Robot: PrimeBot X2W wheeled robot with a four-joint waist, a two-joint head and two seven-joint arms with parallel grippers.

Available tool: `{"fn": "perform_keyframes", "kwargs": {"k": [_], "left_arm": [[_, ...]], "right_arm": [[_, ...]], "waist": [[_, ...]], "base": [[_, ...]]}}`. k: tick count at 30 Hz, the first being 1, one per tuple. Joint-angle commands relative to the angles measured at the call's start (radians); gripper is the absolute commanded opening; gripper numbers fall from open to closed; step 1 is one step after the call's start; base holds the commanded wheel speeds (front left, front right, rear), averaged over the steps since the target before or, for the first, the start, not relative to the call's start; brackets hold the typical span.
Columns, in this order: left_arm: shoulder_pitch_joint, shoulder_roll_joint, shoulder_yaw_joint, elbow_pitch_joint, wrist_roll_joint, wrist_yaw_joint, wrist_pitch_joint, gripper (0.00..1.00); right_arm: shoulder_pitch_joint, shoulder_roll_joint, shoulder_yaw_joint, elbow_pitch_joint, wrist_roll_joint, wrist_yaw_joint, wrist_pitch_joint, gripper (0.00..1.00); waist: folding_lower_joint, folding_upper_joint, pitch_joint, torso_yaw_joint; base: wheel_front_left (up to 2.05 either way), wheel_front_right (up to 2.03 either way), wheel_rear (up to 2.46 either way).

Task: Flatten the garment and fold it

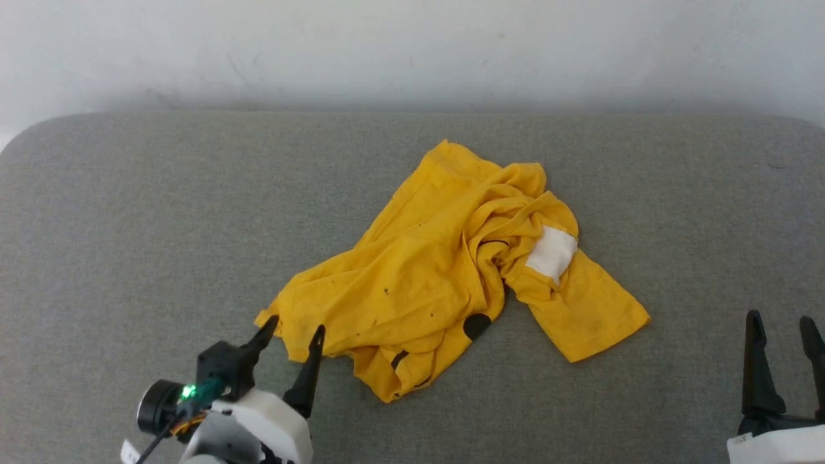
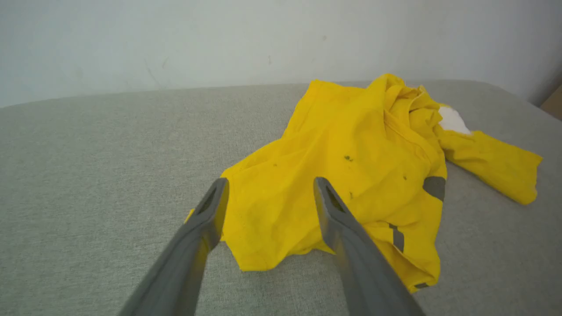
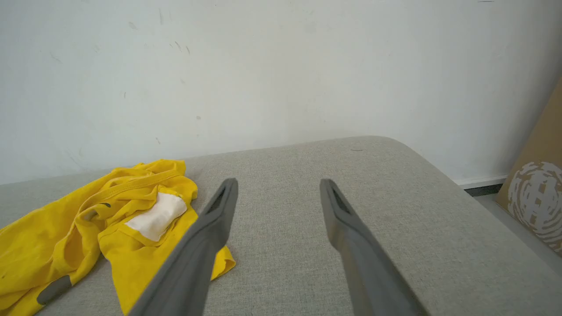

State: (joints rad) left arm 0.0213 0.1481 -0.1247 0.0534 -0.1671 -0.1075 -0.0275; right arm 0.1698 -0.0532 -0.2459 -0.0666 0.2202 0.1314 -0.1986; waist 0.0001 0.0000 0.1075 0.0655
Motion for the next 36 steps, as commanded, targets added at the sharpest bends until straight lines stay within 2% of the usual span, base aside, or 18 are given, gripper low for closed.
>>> {"fn": "perform_keyframes", "kwargs": {"k": [1, 7, 13, 19, 23, 24, 25, 31, 36], "left_arm": [[-0.042, 0.032, -0.027, 0.02, 0.0, -0.012, 0.07, 1.0], [-0.126, 0.122, -0.121, 0.042, -0.054, -0.022, 0.286, 1.0], [-0.151, 0.185, -0.194, 0.07, -0.11, -0.023, 0.393, 1.0], [-0.16, 0.207, -0.215, 0.089, -0.137, -0.023, 0.411, 1.0], [-0.171, 0.215, -0.216, 0.108, -0.111, -0.012, 0.352, 1.0], [-0.173, 0.215, -0.216, 0.116, -0.108, -0.009, 0.336, 0.93], [-0.175, 0.214, -0.217, 0.126, -0.107, -0.009, 0.322, 0.0], [-0.185, 0.207, -0.212, 0.134, -0.137, -0.013, 0.238, 0.0], [-0.194, 0.214, -0.191, 0.042, -0.16, -0.013, 0.199, 0.0]], "right_arm": [[-0.018, 0.003, 0.003, 0.0, -0.002, -0.001, -0.007, 1.0], [-0.04, 0.003, 0.02, 0.011, 0.006, -0.001, -0.012, 1.0], [-0.056, 0.003, 0.031, 0.025, 0.009, -0.001, -0.017, 1.0], [-0.064, 0.003, 0.026, 0.028, 0.005, -0.001, -0.017, 1.0], [-0.07, 0.003, 0.026, 0.024, 0.001, -0.001, -0.012, 1.0], [-0.07, 0.003, 0.027, 0.023, 0.001, -0.001, -0.01, 1.0], [-0.071, 0.003, 0.028, 0.023, 0.001, -0.001, -0.009, 1.0], [-0.071, 0.003, 0.025, 0.018, 0.0, -0.001, -0.001, 1.0], [-0.066, 0.003, 0.026, 0.018, 0.002, -0.001, 0.002, 1.0]], "waist": [[-0.0001, 0.0, 0.02, -0.001], [-0.0001, 0.0, 0.061, -0.005], [-0.0001, 0.0, 0.079, -0.012], [-0.0001, 0.0, 0.078, -0.012], [-0.0001, 0.0, 0.075, -0.009], [-0.0001, 0.0, 0.074, -0.008], [-0.0001, 0.0, 0.072, -0.007], [-0.0001, 0.0, 0.057, 0.001], [-0.0001, 0.0, 0.037, 0.012]], "base": [[0.0, 0.0, 0.0], [0.0, 0.0, 0.0], [0.0, 0.0, 0.0], [0.0, 0.0, 0.0], [0.0, 0.0, 0.0], [0.0, 0.0, 0.0], [0.0, 0.0, 0.0], [0.0, 0.0, 0.0], [0.0, 0.0, 0.0]]}}
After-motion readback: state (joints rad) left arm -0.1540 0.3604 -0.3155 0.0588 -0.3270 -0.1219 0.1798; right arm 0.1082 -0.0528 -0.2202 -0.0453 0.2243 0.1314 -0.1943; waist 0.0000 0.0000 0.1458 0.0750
